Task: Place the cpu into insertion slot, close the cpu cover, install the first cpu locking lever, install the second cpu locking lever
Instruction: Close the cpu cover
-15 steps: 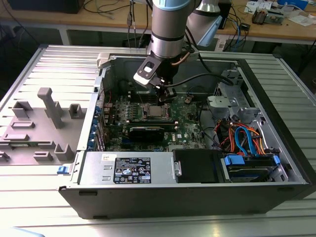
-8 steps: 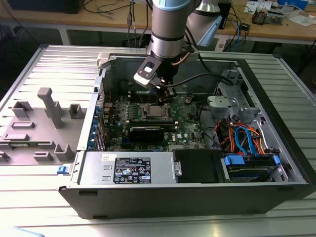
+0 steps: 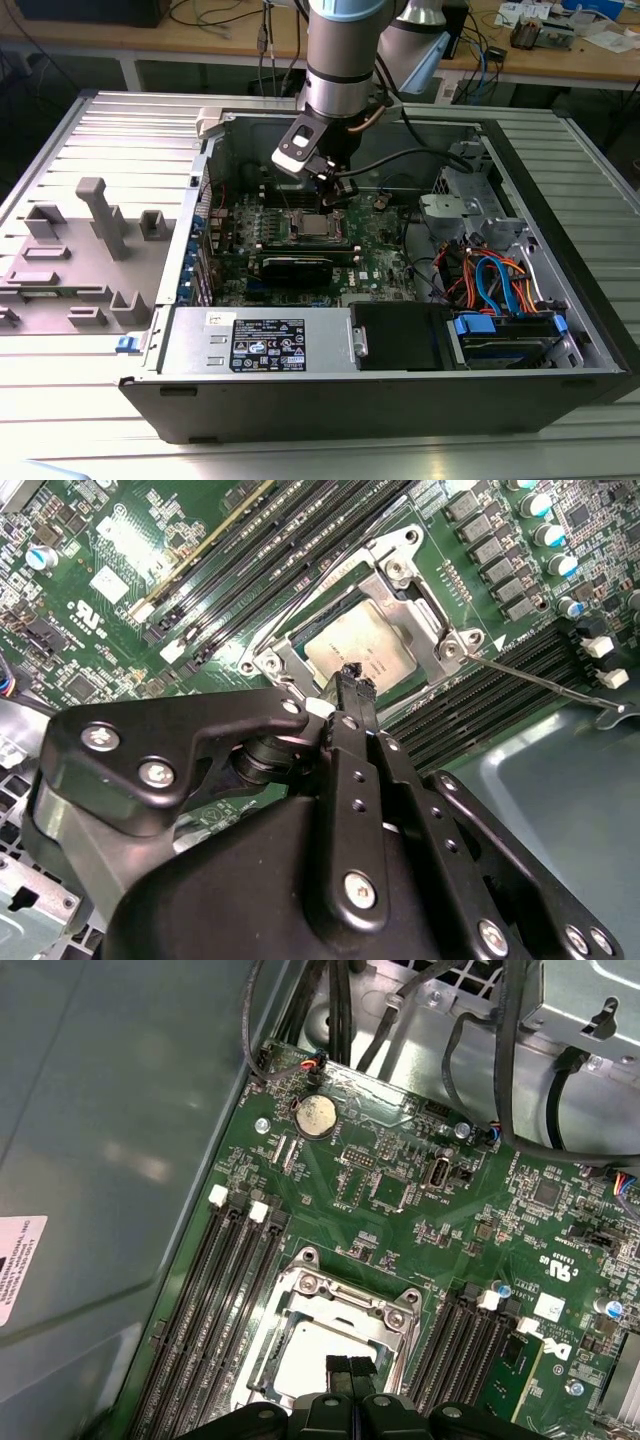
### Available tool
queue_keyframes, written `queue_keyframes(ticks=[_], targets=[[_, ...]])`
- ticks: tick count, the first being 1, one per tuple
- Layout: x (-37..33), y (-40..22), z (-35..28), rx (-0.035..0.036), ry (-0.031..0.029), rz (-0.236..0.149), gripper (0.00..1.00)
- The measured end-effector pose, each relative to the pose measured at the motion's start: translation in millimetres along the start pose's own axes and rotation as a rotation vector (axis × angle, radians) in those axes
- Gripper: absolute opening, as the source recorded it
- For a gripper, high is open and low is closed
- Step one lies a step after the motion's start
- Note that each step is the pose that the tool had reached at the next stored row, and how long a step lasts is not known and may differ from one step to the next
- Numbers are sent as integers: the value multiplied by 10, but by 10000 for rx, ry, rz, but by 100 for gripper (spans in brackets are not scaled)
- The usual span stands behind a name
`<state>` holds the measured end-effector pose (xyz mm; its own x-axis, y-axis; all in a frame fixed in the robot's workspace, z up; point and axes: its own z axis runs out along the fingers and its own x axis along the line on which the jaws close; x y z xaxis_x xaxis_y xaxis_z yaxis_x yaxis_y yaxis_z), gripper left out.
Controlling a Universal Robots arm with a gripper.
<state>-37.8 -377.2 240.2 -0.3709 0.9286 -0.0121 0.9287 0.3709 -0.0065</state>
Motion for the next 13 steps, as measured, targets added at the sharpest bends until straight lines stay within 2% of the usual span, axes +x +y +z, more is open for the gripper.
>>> queue_keyframes(ticks=[13], targets=[[0, 0, 0, -1, -1, -61, 11]])
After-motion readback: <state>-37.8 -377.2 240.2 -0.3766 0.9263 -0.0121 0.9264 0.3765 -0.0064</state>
